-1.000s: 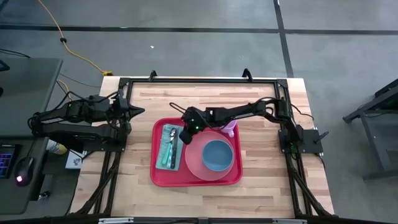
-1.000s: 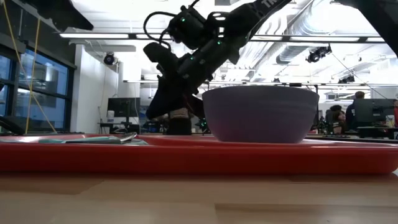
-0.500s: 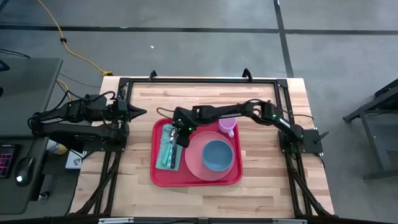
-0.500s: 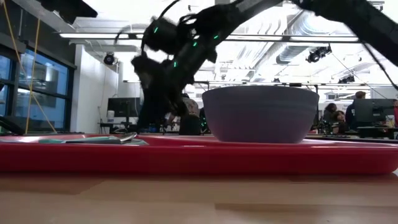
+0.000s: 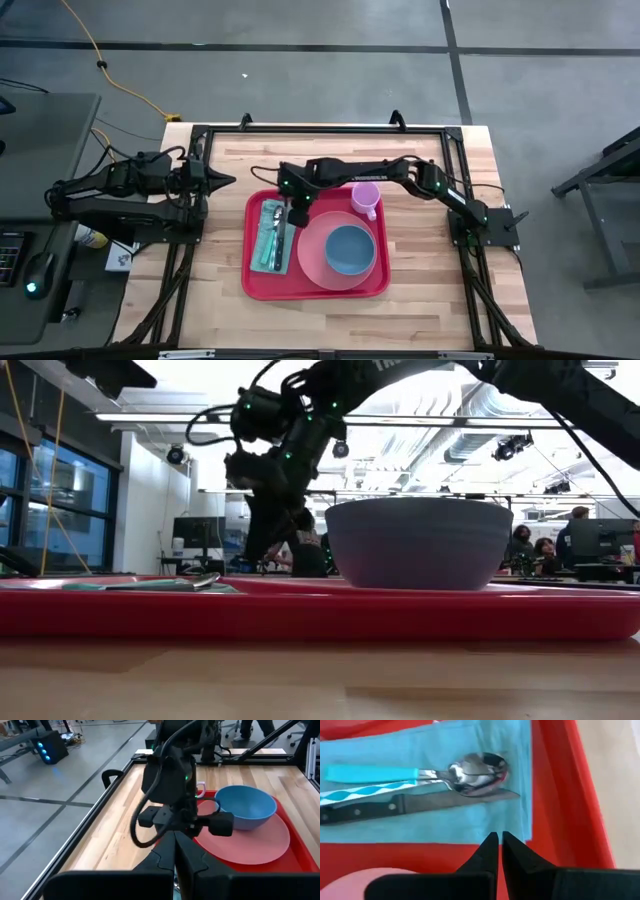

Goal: Set up tray
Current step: Put the light green spoon on top of the blue napkin to the left of the light blue fork

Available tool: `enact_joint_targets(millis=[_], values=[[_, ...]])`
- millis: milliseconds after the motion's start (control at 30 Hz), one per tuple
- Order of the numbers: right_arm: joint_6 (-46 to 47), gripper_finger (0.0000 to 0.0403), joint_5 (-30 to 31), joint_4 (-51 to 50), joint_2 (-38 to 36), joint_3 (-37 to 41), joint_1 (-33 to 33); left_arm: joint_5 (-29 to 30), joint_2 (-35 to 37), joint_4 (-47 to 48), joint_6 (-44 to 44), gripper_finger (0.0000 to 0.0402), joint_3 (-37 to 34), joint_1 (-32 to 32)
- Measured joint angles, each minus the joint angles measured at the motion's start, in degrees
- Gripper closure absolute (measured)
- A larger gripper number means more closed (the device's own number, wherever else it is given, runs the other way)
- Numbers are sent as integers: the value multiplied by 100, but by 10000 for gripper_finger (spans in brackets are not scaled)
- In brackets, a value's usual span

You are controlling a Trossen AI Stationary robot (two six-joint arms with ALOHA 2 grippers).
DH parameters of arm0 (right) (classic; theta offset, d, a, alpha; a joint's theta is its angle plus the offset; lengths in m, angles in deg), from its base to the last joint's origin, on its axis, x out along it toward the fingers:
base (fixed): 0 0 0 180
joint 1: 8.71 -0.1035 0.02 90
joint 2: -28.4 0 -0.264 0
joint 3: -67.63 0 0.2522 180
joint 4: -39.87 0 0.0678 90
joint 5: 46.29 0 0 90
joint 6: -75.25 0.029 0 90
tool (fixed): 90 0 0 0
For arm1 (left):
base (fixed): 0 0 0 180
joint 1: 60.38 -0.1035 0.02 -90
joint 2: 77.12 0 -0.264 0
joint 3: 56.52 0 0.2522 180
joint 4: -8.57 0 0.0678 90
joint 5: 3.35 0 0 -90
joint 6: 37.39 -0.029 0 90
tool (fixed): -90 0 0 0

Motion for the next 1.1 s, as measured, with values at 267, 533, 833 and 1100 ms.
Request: enact_joint_targets(millis=[267, 533, 833, 1100], values=[[-286, 403, -132, 449, -2, -28, -15, 58, 0, 0, 1, 364, 0, 0], [-178, 403, -311, 1083, 77, 75, -28, 73, 0, 0, 2, 364, 0, 0], [1, 403, -101, 1143, 121, 184, -70, 88, 0, 2, 7, 364, 0, 0], [241, 403, 151, 1039, 162, 182, -68, 86, 0, 0, 7, 364, 0, 0]])
